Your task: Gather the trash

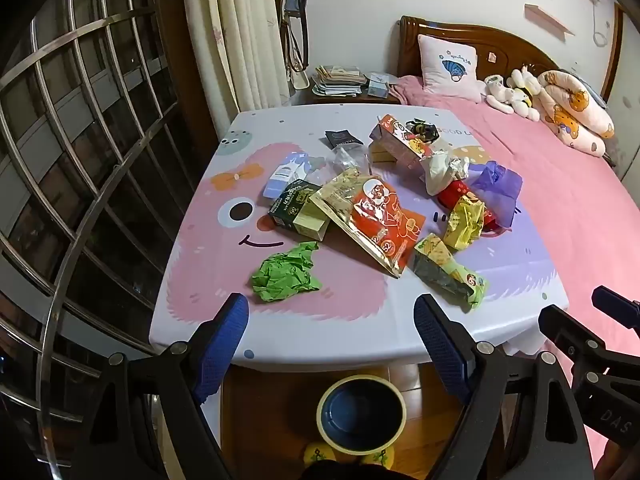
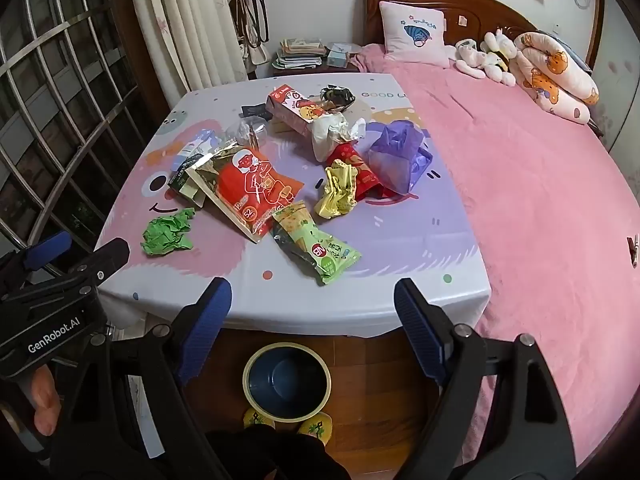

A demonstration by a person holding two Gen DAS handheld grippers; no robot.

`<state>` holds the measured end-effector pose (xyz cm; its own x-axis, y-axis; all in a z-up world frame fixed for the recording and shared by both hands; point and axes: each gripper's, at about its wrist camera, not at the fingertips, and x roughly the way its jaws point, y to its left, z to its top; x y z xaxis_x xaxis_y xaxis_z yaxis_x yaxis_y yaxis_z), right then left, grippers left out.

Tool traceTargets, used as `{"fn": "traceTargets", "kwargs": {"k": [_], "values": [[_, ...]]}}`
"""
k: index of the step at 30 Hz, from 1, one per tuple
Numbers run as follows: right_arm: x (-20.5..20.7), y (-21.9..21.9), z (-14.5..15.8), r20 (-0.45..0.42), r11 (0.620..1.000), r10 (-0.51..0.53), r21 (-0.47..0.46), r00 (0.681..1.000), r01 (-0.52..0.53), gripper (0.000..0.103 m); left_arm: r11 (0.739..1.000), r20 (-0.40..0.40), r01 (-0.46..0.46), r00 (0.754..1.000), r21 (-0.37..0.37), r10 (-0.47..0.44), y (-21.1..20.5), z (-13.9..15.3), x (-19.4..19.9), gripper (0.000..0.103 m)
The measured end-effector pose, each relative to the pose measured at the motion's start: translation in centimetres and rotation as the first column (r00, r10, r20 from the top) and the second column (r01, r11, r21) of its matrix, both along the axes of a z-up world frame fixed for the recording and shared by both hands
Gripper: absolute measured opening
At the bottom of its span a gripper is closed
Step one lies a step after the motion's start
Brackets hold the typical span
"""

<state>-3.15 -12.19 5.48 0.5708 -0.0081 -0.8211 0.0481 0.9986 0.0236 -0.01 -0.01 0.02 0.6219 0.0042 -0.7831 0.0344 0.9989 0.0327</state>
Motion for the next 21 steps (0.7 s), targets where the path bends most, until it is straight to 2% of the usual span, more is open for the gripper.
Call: {"fn": "traceTargets", "kwargs": {"k": [21], "values": [[-0.4,-0.2,0.0,0.007,1.000,0.007,0.001,1.000,-0.007,0.082,1.000,-0.005,0.007,1.000,-0.013,-0.007,0.1,-0.7,-1.0,0.086]]}}
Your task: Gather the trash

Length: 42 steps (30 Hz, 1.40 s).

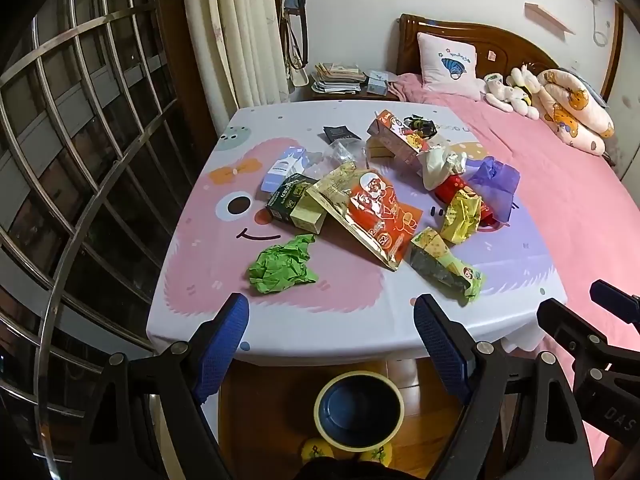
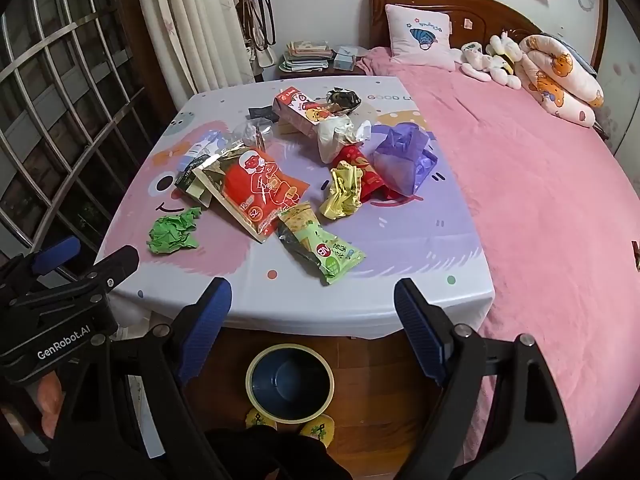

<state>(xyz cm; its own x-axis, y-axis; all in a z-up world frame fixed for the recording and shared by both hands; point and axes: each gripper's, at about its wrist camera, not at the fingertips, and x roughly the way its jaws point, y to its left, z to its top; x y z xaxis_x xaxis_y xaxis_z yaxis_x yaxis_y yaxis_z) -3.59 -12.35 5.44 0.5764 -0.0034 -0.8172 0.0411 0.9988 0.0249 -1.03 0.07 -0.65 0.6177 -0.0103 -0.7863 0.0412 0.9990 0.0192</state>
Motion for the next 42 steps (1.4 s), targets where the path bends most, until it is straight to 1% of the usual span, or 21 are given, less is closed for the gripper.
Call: {"fn": "traceTargets", "kwargs": {"k": [5,13,17,30,34,42], "values": [[0.1,0.2,-0.1,-0.005,1.000,0.008,0.012,1.000,-0.008,0.082,1.000,-0.003,0.017,1.000,0.003,-0.017,-0.9,0.1,-0.3,0.086],[0.0,0.1,-0.2,-0.003,1.000,0.009,0.017,1.000,-0.008,0.082,1.000,0.001,0.014,1.000,-0.004,-0.014,-0.9,0.6,-0.5,0.086],[-0.1,0.1,-0.3,-0.002,1.000,0.008,0.017,1.000,-0.008,0.082,1.000,0.002,0.016,1.000,-0.001,-0.016,-0.8,0.5,-0.5,0.084],[0.0,0.1,-0.6,-0.005,1.000,0.010,0.027,1.000,-0.010,0.082,1.000,0.007,0.009,1.000,-0.006,-0.009,-0.6,0.8,-0.5,0.083],[-0.2,0.2,-0.7,-0.002,0.999,0.015,0.035,1.000,-0.015,0.082,1.000,-0.014,0.020,1.000,-0.008,-0.020,-0.7,0.8,-0.3,0.083],[0.3,0.4,-1.1,-0.006,0.998,0.036,0.051,0.999,-0.036,0.079,1.000,-0.002,0.013,1.000,-0.008,-0.013,-0.6,0.7,-0.3,0.083]]}}
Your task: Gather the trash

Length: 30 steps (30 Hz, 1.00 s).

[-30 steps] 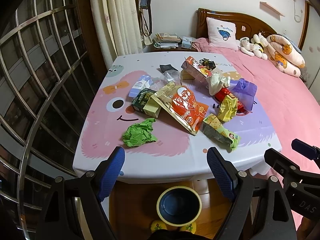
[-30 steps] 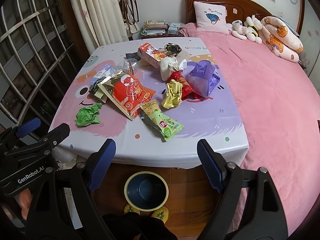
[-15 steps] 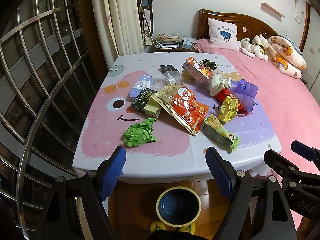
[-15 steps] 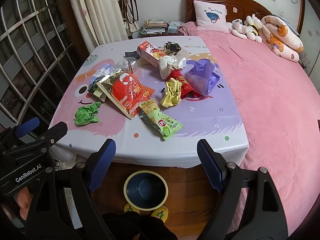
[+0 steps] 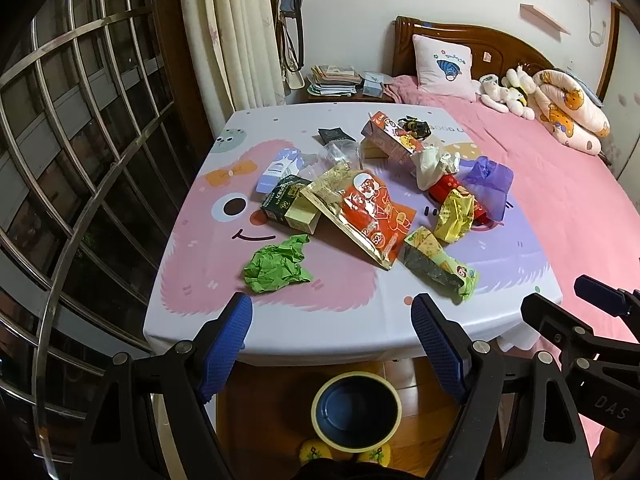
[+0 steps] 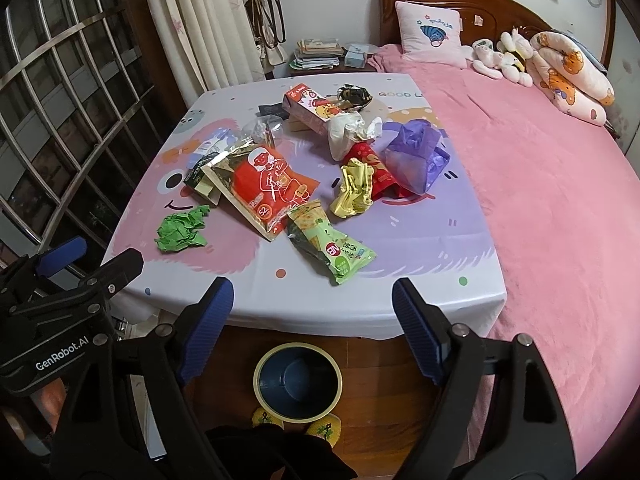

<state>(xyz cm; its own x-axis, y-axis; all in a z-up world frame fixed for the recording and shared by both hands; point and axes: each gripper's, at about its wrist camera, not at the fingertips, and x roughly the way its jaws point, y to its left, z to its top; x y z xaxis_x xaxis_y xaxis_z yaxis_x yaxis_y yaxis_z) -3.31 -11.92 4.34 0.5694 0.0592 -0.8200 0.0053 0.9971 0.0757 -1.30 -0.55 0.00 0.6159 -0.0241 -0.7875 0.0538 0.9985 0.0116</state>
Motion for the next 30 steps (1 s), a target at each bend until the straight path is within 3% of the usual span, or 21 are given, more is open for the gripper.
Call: {"fn": "traceTargets", "kwargs": {"k": [16,30], "values": [[1.9,0.0,-1.7,-0.053,0.999,0.018,0.042,0.998,-0.015,0.068,1.000,-0.024,0.005,1.000,-0.014,-0.006,0.6,-1.0,0.8,0.078],[5.6,-0.6,-4.6,-0.107,0.995,0.040,0.098,0.993,-0.029,0.066,0.998,-0.153,0.007,0.988,-0.067,-0.018,3.3,-4.1,5.0,0.078]]}}
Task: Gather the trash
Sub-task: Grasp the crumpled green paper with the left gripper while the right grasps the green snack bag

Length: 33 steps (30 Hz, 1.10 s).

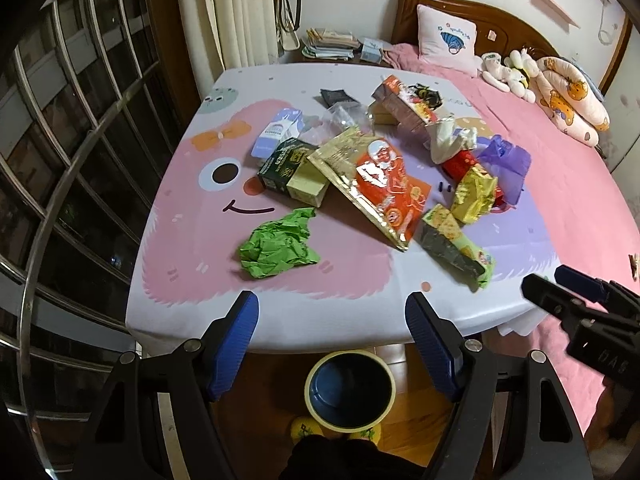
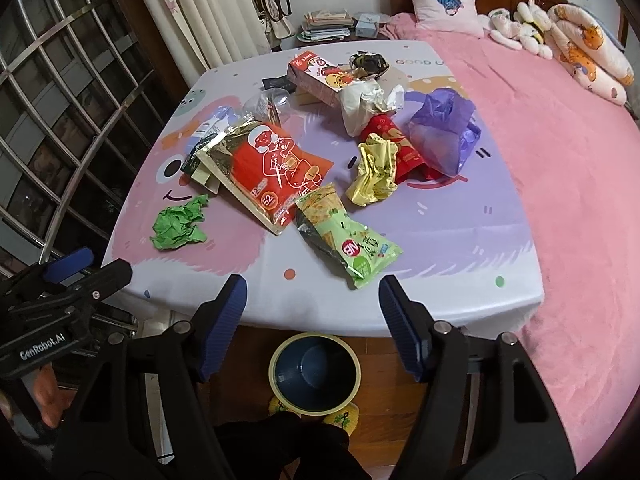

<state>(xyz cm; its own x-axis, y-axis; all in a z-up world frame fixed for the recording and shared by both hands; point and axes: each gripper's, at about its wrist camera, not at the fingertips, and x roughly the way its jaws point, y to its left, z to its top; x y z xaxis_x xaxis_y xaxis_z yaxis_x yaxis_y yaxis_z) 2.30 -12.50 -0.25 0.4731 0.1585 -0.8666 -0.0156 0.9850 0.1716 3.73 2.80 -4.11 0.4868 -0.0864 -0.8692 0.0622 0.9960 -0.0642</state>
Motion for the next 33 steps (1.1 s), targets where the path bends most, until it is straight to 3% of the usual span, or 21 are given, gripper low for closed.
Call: {"fn": "traceTargets", "kwargs": {"k": [8,13,20,33], "values": [[4.2,-1.7,-3.8,-0.080,0.994,0.069,0.095,0.994,-0.061,0.066,0.999,-0.091,-0.042,0.995,0.003,0.042,4.1,-3.6,4.2,0.078],[6.4,-2.3,-5.7,-0.109,0.988,0.118,0.117,0.987,-0.105,0.066,0.999,-0.124,-0.010,0.992,0.047,0.016,5.1,-5.7,6.5,0.078],[10.0,-1.9,-8.6,-0.151,0.987,0.136,0.107,0.979,-0.121,0.066,0.995,-0.194,0.061,0.980,0.081,-0.045,4.8,-8.4,9.9,0.078],[12.9,1.6,-12.2,-0.191,0.977,0.207,-0.009,0.960,-0.212,0.052,0.991,-0.299,0.104,0.951,0.081,-0.075,3.9,-12.9,14.1,0.078]]}}
